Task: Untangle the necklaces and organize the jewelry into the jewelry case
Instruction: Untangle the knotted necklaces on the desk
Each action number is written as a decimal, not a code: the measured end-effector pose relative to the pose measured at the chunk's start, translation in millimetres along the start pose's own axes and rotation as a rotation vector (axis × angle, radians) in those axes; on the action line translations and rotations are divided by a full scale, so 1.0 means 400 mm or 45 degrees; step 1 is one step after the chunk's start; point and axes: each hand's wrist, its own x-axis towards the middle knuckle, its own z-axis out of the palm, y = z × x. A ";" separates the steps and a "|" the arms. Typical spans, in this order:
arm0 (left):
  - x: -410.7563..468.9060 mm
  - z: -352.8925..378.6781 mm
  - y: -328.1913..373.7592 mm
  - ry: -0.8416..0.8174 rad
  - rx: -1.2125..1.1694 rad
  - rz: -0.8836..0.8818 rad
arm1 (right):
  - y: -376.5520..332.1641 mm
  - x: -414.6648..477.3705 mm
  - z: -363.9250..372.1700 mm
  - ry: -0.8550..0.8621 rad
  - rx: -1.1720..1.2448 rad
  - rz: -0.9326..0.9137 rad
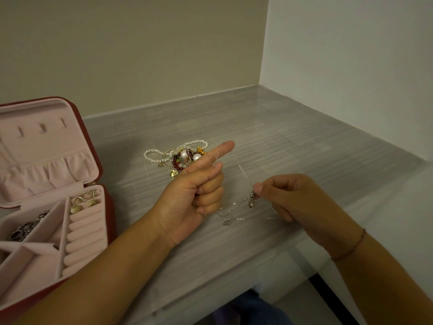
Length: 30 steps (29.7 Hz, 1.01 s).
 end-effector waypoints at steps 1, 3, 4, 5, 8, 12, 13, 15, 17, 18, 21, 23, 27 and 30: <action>0.000 -0.001 -0.001 -0.002 -0.002 0.002 | -0.001 -0.001 -0.002 -0.013 0.020 0.001; 0.001 -0.003 -0.001 -0.004 0.022 0.001 | -0.003 -0.001 -0.004 -0.036 0.062 -0.007; 0.000 -0.002 -0.002 0.001 0.066 -0.003 | -0.004 0.000 -0.004 -0.037 0.086 -0.016; 0.000 0.001 -0.004 0.006 0.134 -0.010 | -0.006 0.000 -0.004 -0.033 0.109 -0.025; -0.004 0.014 -0.020 0.017 0.371 -0.018 | -0.008 0.001 0.005 -0.030 0.173 -0.071; -0.008 0.023 -0.032 0.085 0.557 -0.017 | -0.008 0.004 0.018 -0.016 0.164 -0.113; -0.007 0.023 -0.032 0.092 0.575 -0.009 | -0.009 0.005 0.019 -0.014 0.173 -0.108; -0.006 0.021 -0.030 0.090 0.552 0.004 | -0.010 0.005 0.023 -0.018 0.202 -0.094; -0.006 0.020 -0.028 0.087 0.519 0.018 | -0.013 0.005 0.028 -0.018 0.222 -0.076; -0.007 0.023 -0.027 0.087 0.513 0.023 | -0.015 0.006 0.030 -0.012 0.236 -0.067; -0.007 0.026 -0.024 0.143 0.480 0.055 | -0.012 0.006 0.029 0.024 0.252 -0.037; -0.005 0.024 -0.021 0.197 0.461 0.077 | -0.010 0.004 0.026 0.043 0.231 -0.032; -0.002 0.019 -0.024 0.280 0.426 0.056 | -0.005 -0.001 0.028 0.035 0.152 -0.098; 0.003 0.012 -0.017 0.380 0.346 0.066 | -0.001 -0.005 0.029 0.028 0.113 -0.109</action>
